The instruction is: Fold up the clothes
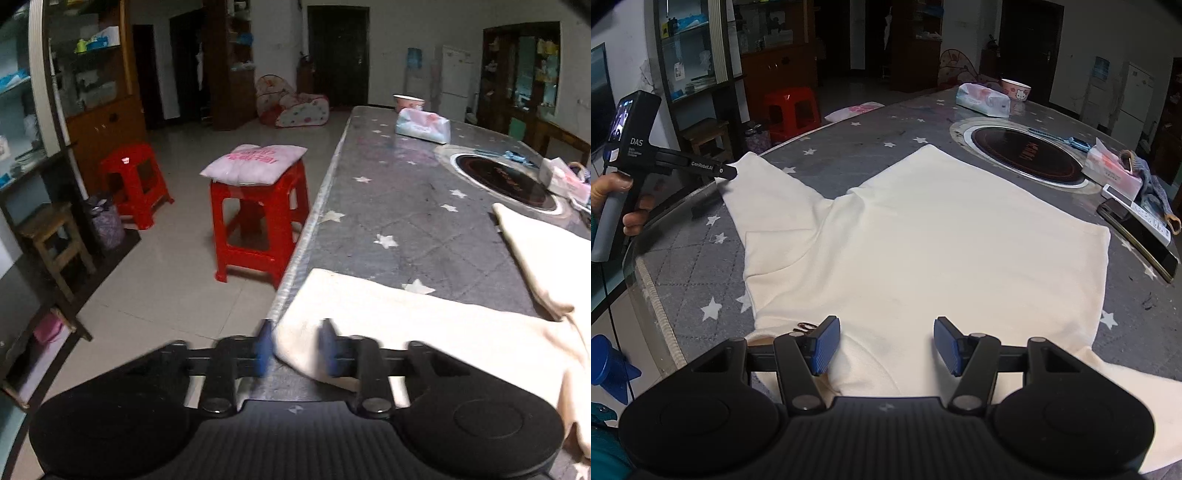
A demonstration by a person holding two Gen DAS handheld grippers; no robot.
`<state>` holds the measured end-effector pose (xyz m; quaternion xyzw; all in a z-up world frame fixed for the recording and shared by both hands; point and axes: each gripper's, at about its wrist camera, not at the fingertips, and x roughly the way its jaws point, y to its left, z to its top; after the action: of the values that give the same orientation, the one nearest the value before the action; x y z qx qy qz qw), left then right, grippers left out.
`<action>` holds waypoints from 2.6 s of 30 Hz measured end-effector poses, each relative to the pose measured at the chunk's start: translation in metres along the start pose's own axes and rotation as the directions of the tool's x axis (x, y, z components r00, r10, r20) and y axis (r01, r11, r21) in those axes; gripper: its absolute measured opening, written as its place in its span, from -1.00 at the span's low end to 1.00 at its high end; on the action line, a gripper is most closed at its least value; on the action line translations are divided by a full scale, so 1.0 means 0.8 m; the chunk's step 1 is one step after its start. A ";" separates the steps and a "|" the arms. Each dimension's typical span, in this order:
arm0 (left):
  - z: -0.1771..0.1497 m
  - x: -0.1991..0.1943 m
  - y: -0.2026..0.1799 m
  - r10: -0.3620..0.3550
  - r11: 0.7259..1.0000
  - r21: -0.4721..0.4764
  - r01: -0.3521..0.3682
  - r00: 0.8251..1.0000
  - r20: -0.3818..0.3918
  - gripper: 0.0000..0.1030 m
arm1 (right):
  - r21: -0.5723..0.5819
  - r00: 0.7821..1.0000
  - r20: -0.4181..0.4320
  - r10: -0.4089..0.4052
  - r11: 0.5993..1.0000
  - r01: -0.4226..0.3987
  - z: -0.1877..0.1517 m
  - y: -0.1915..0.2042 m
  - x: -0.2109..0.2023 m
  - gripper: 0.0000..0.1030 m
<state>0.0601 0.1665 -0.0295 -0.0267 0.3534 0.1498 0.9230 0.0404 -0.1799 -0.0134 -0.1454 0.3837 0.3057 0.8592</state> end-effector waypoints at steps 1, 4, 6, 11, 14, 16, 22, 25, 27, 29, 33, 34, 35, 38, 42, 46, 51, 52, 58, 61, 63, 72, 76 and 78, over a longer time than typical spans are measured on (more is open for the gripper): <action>0.001 -0.002 0.000 0.015 1.000 0.005 -0.015 1.000 0.011 -0.89 | 0.005 1.000 0.001 -0.004 1.000 0.004 0.001 -0.001 0.000 0.12; 0.003 -0.008 0.004 0.066 0.998 0.018 -0.067 0.996 0.053 -0.91 | 0.022 1.000 0.002 -0.020 1.000 0.020 0.000 -0.006 0.001 0.12; 0.004 -0.010 0.009 0.071 0.997 0.019 -0.073 0.996 0.061 -0.91 | 0.017 1.000 -0.023 -0.002 1.000 0.002 -0.003 -0.006 0.005 0.12; 0.005 -0.003 0.007 0.095 0.994 0.046 -0.097 0.994 0.044 -0.90 | -0.032 0.999 -0.040 0.002 0.999 -0.004 -0.013 0.005 0.004 0.12; 0.008 -0.004 0.007 0.096 0.995 0.031 -0.096 0.995 0.017 -0.82 | -0.015 1.000 -0.018 -0.001 1.000 0.001 -0.013 0.000 -0.011 0.12; 0.013 -0.013 0.007 0.095 0.995 0.016 -0.095 0.995 0.026 -0.76 | 0.013 1.000 0.000 -0.029 1.000 0.029 -0.017 -0.011 -0.025 0.12; 0.026 -0.054 -0.023 0.022 0.998 0.057 -0.027 0.997 0.077 -0.56 | 0.220 0.988 0.001 -0.153 0.964 0.149 -0.053 -0.075 -0.062 0.02; 0.024 -0.073 -0.057 -0.074 0.993 0.098 0.065 0.994 0.082 -0.36 | 0.327 0.974 -0.026 -0.226 0.918 0.222 -0.082 -0.114 -0.075 -0.01; 0.021 -0.085 -0.082 -0.151 0.982 0.125 0.141 0.986 0.077 -0.11 | 0.391 0.962 -0.041 -0.272 0.881 0.266 -0.098 -0.138 -0.081 -0.10; 0.018 -0.094 -0.109 -0.224 0.964 0.159 0.211 0.972 0.066 -0.11 | 0.441 0.948 -0.054 -0.314 0.844 0.305 -0.110 -0.159 -0.087 -0.13; 0.006 -0.112 -0.167 -0.342 0.913 0.251 0.321 0.939 0.044 -0.11 | 0.499 0.915 -0.085 -0.395 0.778 0.382 -0.128 -0.195 -0.096 -0.19; 0.003 -0.115 -0.181 -0.366 0.899 0.273 0.343 0.930 0.035 -0.11 | 0.513 0.906 -0.098 -0.412 0.759 0.400 -0.133 -0.204 -0.096 -0.19; -0.001 -0.118 -0.194 -0.389 0.883 0.295 0.365 0.921 0.025 -0.11 | 0.528 0.896 -0.114 -0.428 0.738 0.420 -0.139 -0.214 -0.097 -0.20; -0.011 -0.121 -0.229 -0.435 0.848 0.335 0.411 0.901 -0.005 -0.02 | 0.570 0.873 -0.146 -0.465 0.682 0.459 -0.155 -0.241 -0.100 -0.20; -0.023 -0.124 -0.263 -0.479 0.807 0.371 0.460 0.876 -0.044 0.00 | 0.618 0.862 -0.148 -0.485 0.635 0.463 -0.164 -0.265 -0.106 -0.20; -0.035 -0.128 -0.285 -0.498 0.776 0.409 0.480 0.864 -0.069 0.01 | 0.658 0.854 -0.149 -0.499 0.594 0.462 -0.170 -0.289 -0.101 -0.26; -0.043 -0.127 -0.301 -0.506 0.756 0.431 0.493 0.857 -0.095 0.05 | 0.702 0.853 -0.124 -0.506 0.564 0.436 -0.177 -0.307 -0.100 -0.54; -0.044 -0.127 -0.304 -0.506 0.753 0.433 0.495 0.857 -0.099 0.05 | 0.706 0.854 -0.118 -0.507 0.562 0.431 -0.178 -0.309 -0.100 -0.59; -0.046 -0.126 -0.320 -0.512 0.741 0.445 0.503 0.852 -0.111 0.12 | 0.706 0.842 -0.089 -0.533 0.562 0.431 -0.181 -0.307 -0.106 -0.93; -0.051 -0.127 -0.331 -0.520 0.725 0.463 0.511 0.846 -0.119 0.13 | 0.703 0.834 -0.047 -0.550 0.575 0.419 -0.176 -0.298 -0.122 -0.93; -0.054 -0.128 -0.340 -0.526 0.713 0.475 0.516 0.841 -0.124 0.13 | 0.696 0.831 -0.012 -0.556 0.593 0.406 -0.170 -0.291 -0.135 -0.93; -0.076 -0.127 -0.369 -0.561 0.649 0.512 0.562 0.809 -0.177 0.13 | 0.612 0.840 0.146 -0.522 0.715 0.338 -0.114 -0.245 -0.179 -0.94; -0.080 -0.128 -0.366 -0.561 0.644 0.515 0.565 0.807 -0.185 0.14 | 0.548 0.853 0.234 -0.466 0.788 0.281 -0.074 -0.214 -0.196 -0.94; -0.071 -0.132 -0.350 -0.569 0.660 0.494 0.566 0.806 -0.164 0.19 | 0.503 0.865 0.269 -0.422 0.828 0.247 -0.051 -0.192 -0.199 -0.94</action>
<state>0.0316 -0.1369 -0.0185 0.1154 0.3520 -0.2465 0.8956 0.0327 -0.3842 0.0816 0.0526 0.2432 0.0711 0.9659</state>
